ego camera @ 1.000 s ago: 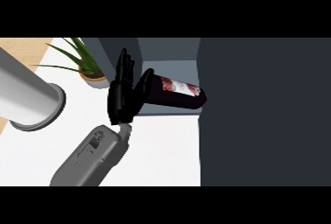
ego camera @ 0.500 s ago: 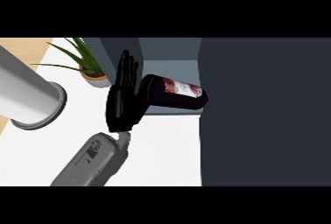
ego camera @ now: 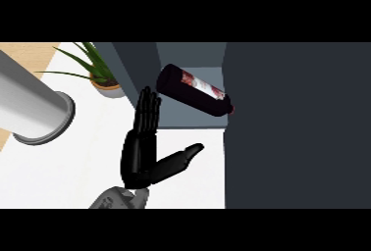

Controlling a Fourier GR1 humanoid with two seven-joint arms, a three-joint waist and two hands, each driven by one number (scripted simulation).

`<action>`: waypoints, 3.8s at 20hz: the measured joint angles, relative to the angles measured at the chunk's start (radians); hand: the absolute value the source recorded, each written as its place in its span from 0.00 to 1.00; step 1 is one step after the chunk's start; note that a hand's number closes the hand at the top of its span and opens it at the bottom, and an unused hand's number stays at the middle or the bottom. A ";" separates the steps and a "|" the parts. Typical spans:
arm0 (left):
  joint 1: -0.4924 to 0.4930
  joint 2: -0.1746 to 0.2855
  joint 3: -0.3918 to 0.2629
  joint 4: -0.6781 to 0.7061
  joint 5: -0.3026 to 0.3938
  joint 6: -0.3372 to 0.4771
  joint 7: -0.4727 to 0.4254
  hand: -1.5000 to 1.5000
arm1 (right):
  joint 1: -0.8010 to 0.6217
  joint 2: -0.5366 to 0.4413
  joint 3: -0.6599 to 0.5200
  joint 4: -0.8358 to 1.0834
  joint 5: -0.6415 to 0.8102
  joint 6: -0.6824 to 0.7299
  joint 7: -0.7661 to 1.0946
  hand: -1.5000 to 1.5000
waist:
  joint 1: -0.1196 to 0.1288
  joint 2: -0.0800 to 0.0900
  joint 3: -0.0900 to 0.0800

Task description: Pick up the wine, place it into the cabinet and close the cabinet

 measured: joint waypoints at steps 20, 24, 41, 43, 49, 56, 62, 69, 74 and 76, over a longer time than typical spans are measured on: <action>0.398 0.222 -0.009 -0.354 -0.008 -0.082 -0.071 0.00 | 0.020 -0.149 0.180 0.002 -0.009 0.176 0.042 1.00 | 0.016 0.002 0.000; 0.466 0.288 0.047 -0.411 0.033 -0.130 -0.082 0.00 | -0.019 -0.139 0.195 0.005 -0.004 0.165 0.073 1.00 | 0.023 0.001 -0.002; 0.663 0.476 0.307 -0.531 0.248 -0.368 -0.120 0.00 | -0.380 0.089 0.450 0.154 0.065 -0.085 0.299 1.00 | 0.068 0.002 -0.007; 0.676 0.494 0.346 -0.522 0.280 -0.411 -0.127 0.00 | -0.473 0.106 0.475 0.205 0.066 -0.152 0.305 1.00 | 0.072 0.004 -0.007; 0.696 0.535 0.444 -0.497 0.352 -0.513 -0.139 0.00 | -0.777 0.126 0.472 0.393 -0.007 -0.362 0.322 1.00 | 0.077 0.008 -0.005; 0.691 0.574 0.540 -0.475 0.432 -0.598 -0.122 0.00 | -1.139 0.128 0.378 0.688 -0.179 -0.484 0.303 1.00 | 0.087 0.015 -0.002; 0.697 0.600 0.605 -0.465 0.483 -0.651 -0.098 0.00 | -1.379 0.137 0.302 0.961 -0.344 -0.486 0.219 1.00 | 0.097 0.019 -0.002; 0.687 0.623 0.664 -0.447 0.526 -0.692 -0.078 0.00 | -1.502 0.141 0.226 1.161 -0.654 -0.221 0.258 1.00 | 0.102 0.023 -0.002; 0.690 0.619 0.698 -0.427 0.532 -0.710 -0.074 0.00 | -1.574 0.142 0.190 1.361 -0.722 -0.134 0.156 1.00 | 0.089 0.015 -0.009; 0.691 0.621 0.712 -0.431 0.542 -0.712 -0.066 0.00 | -1.591 0.141 0.170 1.433 -0.696 -0.114 0.095 1.00 | 0.085 0.014 -0.012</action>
